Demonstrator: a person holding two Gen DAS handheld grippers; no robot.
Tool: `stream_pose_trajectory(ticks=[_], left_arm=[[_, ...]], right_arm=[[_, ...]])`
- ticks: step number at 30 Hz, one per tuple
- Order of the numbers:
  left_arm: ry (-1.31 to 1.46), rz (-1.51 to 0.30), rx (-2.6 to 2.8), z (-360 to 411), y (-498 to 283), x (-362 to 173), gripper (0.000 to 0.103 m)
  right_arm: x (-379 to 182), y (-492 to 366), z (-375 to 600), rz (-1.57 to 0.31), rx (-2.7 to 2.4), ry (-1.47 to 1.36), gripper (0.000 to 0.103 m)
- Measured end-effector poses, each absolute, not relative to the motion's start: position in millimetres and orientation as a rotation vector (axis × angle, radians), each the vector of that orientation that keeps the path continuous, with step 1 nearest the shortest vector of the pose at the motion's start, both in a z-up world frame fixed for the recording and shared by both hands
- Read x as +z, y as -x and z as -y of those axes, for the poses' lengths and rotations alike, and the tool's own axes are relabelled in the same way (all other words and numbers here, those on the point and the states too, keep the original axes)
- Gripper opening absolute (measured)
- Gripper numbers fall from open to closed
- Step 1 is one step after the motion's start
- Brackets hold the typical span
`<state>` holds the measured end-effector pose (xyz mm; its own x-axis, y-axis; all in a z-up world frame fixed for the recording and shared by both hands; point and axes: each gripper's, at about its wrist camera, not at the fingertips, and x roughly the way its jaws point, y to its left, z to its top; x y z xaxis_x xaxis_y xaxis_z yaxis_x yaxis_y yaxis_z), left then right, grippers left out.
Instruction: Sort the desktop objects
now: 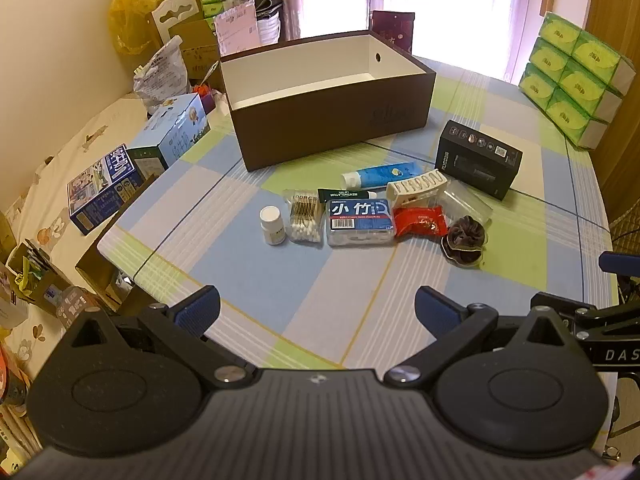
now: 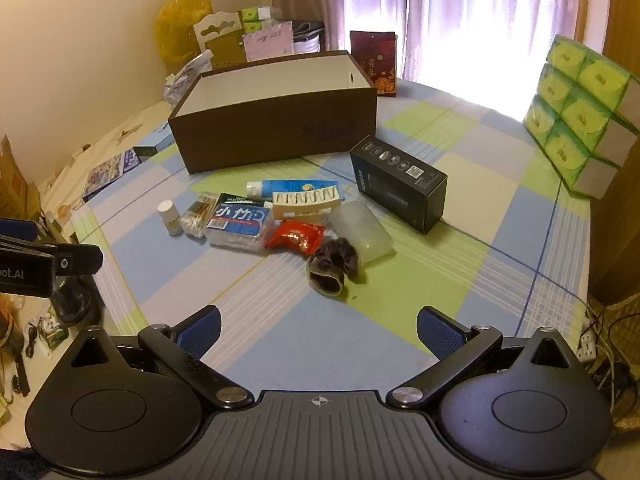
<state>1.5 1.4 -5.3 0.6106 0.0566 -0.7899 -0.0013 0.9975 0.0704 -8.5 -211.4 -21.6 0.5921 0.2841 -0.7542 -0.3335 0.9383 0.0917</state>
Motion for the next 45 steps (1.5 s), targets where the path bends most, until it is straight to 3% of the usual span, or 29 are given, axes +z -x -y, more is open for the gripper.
stream_pose_trajectory(ticks=[45], left_arm=[[-0.062,-0.952,0.032,-5,-17,-14,0.102]], right_arm=[[-31,0,211,-0.891,0.361,0.074,0.101]])
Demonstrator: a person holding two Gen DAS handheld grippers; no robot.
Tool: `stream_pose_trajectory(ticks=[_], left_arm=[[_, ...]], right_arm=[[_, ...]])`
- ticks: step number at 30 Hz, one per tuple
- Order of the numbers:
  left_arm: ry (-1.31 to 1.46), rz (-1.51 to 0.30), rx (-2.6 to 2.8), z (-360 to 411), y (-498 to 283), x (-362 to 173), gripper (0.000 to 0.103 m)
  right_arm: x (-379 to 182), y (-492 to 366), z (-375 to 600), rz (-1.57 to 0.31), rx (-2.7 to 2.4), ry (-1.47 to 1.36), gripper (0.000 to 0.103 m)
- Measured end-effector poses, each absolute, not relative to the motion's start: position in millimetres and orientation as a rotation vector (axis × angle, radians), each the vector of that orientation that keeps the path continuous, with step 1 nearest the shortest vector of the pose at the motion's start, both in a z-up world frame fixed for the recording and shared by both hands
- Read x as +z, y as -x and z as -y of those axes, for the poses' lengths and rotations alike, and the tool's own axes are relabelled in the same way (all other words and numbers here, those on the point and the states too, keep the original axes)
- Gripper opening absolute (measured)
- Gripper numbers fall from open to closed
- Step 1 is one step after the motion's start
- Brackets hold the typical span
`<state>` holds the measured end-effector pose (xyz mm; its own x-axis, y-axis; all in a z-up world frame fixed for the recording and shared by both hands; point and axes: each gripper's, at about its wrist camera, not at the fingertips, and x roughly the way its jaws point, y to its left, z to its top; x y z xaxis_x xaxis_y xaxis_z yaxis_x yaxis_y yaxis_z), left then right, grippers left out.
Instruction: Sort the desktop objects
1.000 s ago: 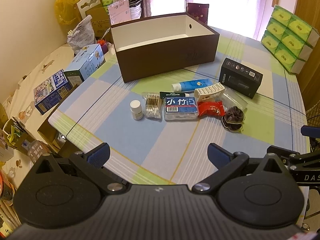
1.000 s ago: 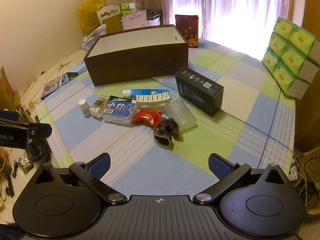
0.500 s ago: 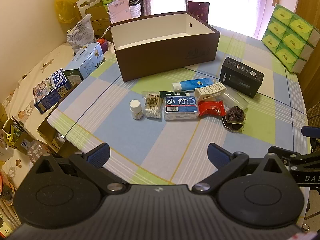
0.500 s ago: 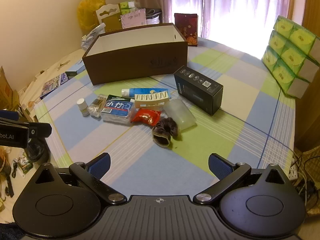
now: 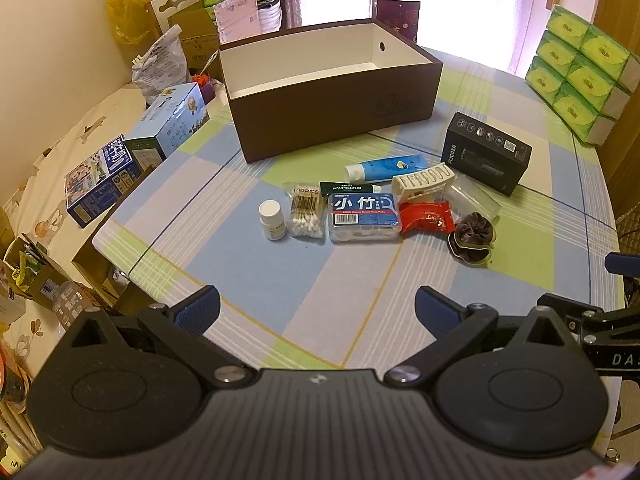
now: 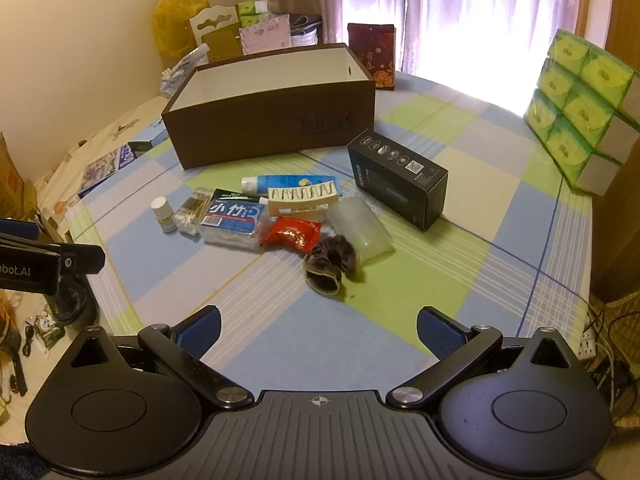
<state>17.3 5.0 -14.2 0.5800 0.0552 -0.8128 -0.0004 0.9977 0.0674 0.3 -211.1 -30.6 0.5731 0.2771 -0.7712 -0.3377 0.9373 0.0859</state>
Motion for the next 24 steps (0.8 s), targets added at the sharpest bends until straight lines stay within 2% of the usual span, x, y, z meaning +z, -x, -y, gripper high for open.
stream_pose_trajectory(ticks=[24], left_arm=[[-0.068,-0.978,0.017,-9,-39,-19,0.102]], right_arm=[[-36,-19,204,-0.919,0.351,0.07,0.101]])
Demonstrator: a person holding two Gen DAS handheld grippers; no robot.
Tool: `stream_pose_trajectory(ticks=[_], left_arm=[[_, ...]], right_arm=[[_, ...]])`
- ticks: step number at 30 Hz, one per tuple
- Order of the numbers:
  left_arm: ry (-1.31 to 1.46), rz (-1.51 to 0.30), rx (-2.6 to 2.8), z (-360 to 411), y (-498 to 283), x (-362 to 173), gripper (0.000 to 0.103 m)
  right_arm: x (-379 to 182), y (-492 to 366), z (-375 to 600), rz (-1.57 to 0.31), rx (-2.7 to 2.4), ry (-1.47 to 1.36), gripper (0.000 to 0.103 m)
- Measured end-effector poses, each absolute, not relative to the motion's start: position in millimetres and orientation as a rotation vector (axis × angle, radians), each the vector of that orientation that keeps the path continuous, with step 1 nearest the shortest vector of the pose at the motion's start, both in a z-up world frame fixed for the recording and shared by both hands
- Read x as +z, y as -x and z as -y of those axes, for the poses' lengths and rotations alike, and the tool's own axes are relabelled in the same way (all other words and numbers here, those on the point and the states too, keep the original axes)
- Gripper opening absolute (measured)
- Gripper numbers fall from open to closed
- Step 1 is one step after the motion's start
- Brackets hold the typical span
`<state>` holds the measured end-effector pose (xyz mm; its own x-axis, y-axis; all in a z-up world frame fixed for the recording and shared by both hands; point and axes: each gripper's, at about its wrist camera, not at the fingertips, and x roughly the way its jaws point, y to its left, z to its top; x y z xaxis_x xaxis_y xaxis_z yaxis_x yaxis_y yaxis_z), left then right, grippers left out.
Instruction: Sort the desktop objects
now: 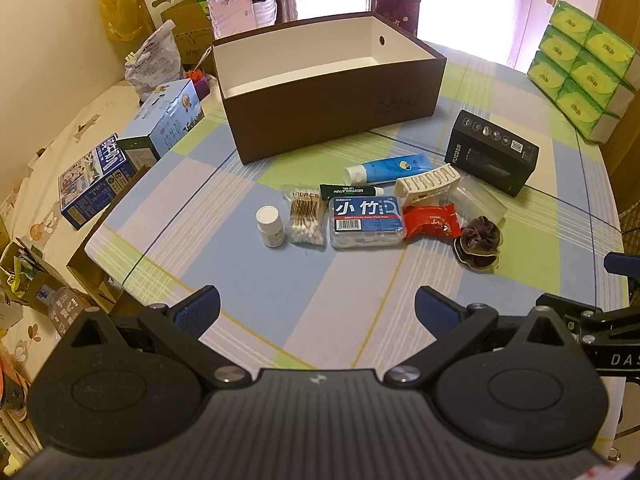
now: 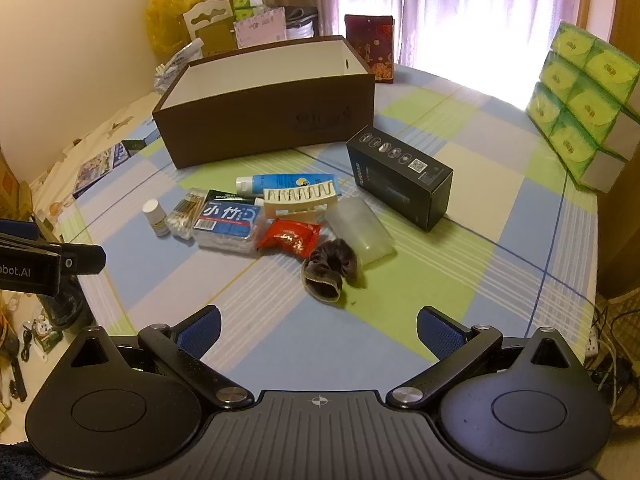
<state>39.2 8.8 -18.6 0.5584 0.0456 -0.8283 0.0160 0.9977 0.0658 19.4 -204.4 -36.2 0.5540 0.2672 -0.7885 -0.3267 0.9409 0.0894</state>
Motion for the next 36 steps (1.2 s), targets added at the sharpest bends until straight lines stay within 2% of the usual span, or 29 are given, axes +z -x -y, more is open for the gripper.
stream_pose_trajectory(ticks=[18,36], left_arm=[[-0.081,-0.968,0.009,-25,-67,-24,0.102],[-0.084,-0.978,-0.04,-64,-110,-64,0.1]], right_arm=[[-40,-45,203,-0.9,0.362,0.023,0.101],[-77,-75,202,-0.933,0.313,-0.07,0.101]])
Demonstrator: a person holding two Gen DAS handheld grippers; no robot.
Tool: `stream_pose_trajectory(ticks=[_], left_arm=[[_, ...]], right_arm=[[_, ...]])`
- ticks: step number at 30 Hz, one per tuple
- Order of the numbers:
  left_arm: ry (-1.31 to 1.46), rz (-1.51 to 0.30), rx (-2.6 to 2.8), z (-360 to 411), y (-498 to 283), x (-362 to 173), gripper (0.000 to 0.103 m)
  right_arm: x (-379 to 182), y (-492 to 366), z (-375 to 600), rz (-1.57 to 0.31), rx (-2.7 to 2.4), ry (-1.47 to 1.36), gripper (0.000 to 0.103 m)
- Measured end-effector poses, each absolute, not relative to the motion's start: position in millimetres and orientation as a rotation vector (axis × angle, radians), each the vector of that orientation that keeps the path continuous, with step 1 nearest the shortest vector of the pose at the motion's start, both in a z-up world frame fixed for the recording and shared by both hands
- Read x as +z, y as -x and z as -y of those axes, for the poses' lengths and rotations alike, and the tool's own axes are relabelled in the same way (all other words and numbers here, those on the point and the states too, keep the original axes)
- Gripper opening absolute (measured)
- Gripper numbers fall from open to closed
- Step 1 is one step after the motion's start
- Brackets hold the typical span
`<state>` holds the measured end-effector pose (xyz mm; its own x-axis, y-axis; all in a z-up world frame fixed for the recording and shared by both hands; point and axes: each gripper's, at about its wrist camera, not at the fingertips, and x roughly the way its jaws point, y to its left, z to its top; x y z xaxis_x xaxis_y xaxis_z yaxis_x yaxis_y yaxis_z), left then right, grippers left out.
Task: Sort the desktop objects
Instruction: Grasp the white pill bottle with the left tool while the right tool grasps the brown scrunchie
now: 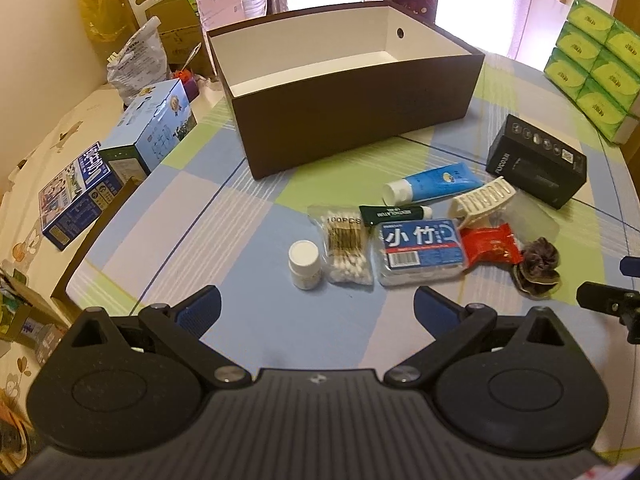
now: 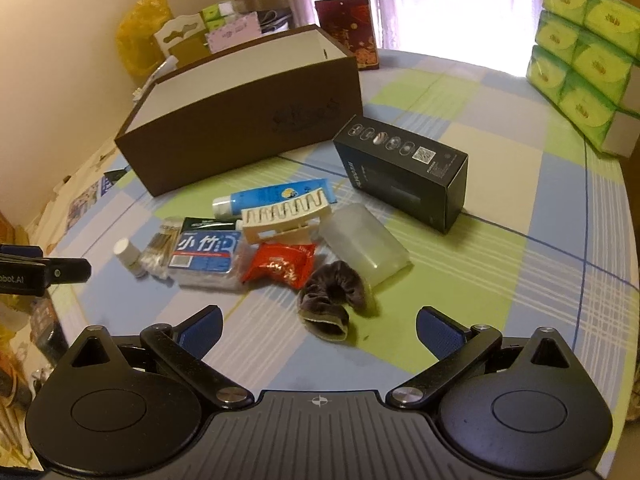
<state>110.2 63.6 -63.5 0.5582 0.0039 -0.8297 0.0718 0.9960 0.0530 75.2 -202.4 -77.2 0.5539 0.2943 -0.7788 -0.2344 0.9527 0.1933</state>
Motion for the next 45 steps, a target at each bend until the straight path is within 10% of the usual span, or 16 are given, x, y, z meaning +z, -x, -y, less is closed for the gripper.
stream_pose_trajectory(ticks=[11,25,37,45], left_arm=[[-0.114,-1.014,-0.091,-78,-140,-91,0.097],[-0.135,-1.059,-0.188,-90,-164,-114,0.082],[-0.196,-1.03,-0.283,-91,-174,-134,0.033],[-0.208,-1.014,-0.329,-89,-176,-136,0.022]], right_arm=[[-109,-92,182,-0.961,0.302,0.001,0.054],[-129,-106,170,-1.016,0.243,0.067,0.023],[-126,-93,185,-1.056,0.158,0.047,0.021],[-121,-87,193,-1.055,0.14,0.027,0.022]])
